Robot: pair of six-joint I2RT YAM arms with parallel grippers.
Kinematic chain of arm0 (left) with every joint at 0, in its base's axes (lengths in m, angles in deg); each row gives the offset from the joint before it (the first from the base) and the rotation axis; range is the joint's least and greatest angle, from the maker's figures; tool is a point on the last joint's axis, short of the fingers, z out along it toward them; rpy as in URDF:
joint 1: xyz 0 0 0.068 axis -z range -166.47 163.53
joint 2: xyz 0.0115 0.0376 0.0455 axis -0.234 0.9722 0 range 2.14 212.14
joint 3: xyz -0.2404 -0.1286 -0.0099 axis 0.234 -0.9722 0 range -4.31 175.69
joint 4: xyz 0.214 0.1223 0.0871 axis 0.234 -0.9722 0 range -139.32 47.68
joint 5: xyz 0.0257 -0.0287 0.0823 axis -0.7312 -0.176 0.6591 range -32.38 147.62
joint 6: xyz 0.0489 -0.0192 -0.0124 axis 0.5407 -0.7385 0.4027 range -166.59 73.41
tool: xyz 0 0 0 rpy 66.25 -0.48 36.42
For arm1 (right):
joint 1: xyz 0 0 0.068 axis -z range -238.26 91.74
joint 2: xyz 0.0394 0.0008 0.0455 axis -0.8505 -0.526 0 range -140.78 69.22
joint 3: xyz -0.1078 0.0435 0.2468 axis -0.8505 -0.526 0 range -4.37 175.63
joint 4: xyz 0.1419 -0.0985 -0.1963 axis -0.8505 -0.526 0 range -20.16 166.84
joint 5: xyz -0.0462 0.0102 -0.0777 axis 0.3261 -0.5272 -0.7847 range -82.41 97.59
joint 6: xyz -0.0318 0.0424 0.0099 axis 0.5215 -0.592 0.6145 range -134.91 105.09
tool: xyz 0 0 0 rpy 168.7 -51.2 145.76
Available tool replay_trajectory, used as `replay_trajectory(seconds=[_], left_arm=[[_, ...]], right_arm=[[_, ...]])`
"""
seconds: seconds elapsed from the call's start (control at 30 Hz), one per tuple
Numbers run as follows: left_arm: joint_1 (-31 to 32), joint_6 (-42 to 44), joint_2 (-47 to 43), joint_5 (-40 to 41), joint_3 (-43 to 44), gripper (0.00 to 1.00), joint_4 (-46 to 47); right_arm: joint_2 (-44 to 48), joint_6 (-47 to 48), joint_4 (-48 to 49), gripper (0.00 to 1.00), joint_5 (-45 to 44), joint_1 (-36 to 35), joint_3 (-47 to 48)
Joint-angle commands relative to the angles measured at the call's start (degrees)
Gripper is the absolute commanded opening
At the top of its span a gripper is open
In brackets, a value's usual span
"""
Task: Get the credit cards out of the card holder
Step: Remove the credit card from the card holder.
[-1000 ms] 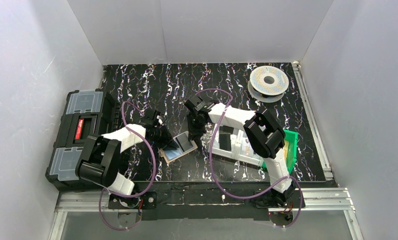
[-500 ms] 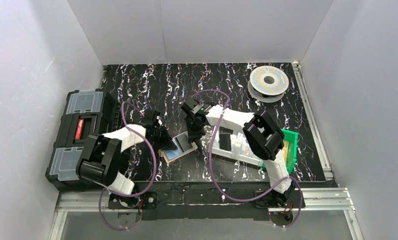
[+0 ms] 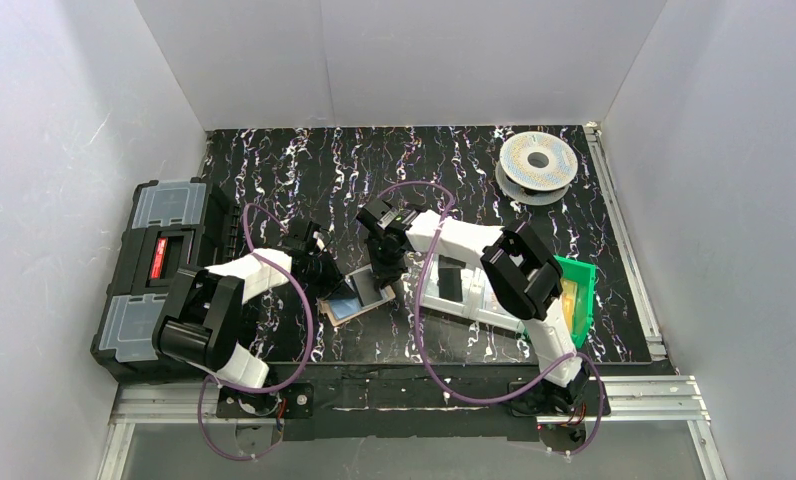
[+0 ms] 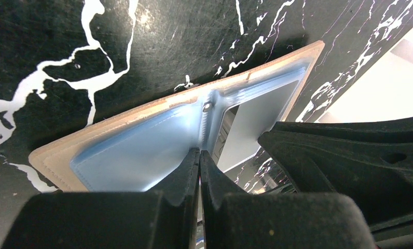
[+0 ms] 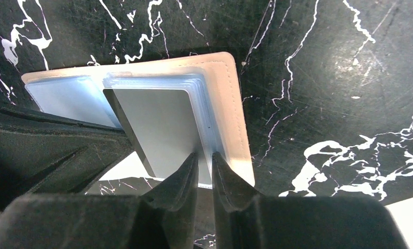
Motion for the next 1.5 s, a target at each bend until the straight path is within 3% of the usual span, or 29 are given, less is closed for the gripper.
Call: replay_trajectory(seconds=[0.0,0.33,0.73,1.03,1.47], left_arm=[[0.0,0.7,-0.7,1.4,-1.6,0.00,-0.2],[-1.6,-1.3,-6.5,-1.4,-5.1,0.09,2.1],[-3.0,-5.0,-7.3,-4.7,-9.8,0.10,10.9],[-3.4,-5.0,-11.6,-3.0,-11.1,0.10,8.7],[-3.4,-3.8,-6.1,-3.8,-10.7,0.10,11.3]], right_arm=[[-2.8,0.6,0.1,0.23,2.0,-0.4,1.6],[-3.7,-0.2,0.5,0.24,3.0,0.4,0.5],[-4.5,-0.4,0.5,0.23,4.0,0.7,0.4],[-4.9,-0.6,0.6,0.23,4.0,0.7,0.4],[-5.2,-0.7,0.5,0.23,4.1,0.8,0.6]])
